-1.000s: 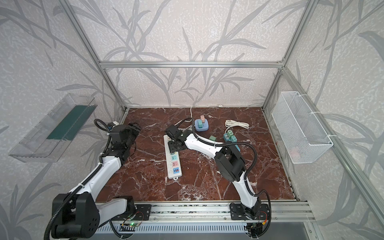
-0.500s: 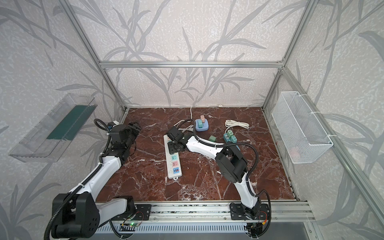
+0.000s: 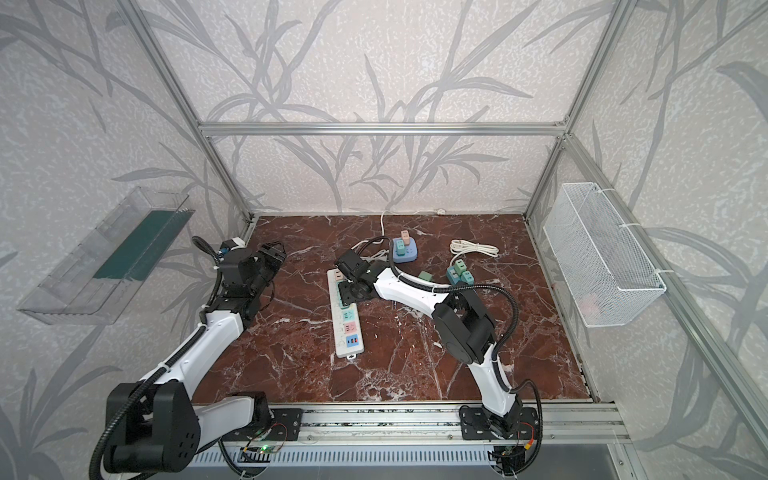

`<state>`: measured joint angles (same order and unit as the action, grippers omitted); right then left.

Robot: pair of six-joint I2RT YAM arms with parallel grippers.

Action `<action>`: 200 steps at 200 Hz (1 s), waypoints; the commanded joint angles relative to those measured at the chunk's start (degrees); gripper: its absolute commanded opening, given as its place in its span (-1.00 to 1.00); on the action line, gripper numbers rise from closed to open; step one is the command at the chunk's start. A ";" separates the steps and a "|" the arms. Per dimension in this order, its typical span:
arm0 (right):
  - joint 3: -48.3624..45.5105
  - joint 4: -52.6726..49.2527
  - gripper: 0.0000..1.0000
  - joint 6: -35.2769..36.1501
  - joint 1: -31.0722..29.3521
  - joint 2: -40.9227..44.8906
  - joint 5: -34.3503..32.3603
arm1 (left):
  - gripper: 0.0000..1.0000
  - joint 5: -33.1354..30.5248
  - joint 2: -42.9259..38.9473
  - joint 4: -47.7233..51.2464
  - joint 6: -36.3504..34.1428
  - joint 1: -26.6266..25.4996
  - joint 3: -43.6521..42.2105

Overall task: Insert the plug
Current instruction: 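Open the right gripper and hold it above the plugged teal adapter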

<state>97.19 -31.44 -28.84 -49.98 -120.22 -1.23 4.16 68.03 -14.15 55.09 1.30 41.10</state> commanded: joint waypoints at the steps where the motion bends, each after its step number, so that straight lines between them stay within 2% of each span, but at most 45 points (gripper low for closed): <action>1: 1.10 -6.20 0.19 1.42 0.56 -2.15 -1.76 | 0.16 1.40 0.35 -1.84 0.04 0.21 1.27; 140: -5.69 -4.61 0.11 -0.87 0.49 -4.96 -2.96 | 0.14 1.06 -0.22 -1.85 0.02 0.28 1.15; 200: 0.32 -5.46 0.20 3.00 0.71 0.71 -0.74 | 0.13 2.51 -0.13 -2.65 -0.05 0.20 1.27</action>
<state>96.12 -29.34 -28.95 -50.02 -120.16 0.27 5.48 68.03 -15.09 55.09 1.30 41.08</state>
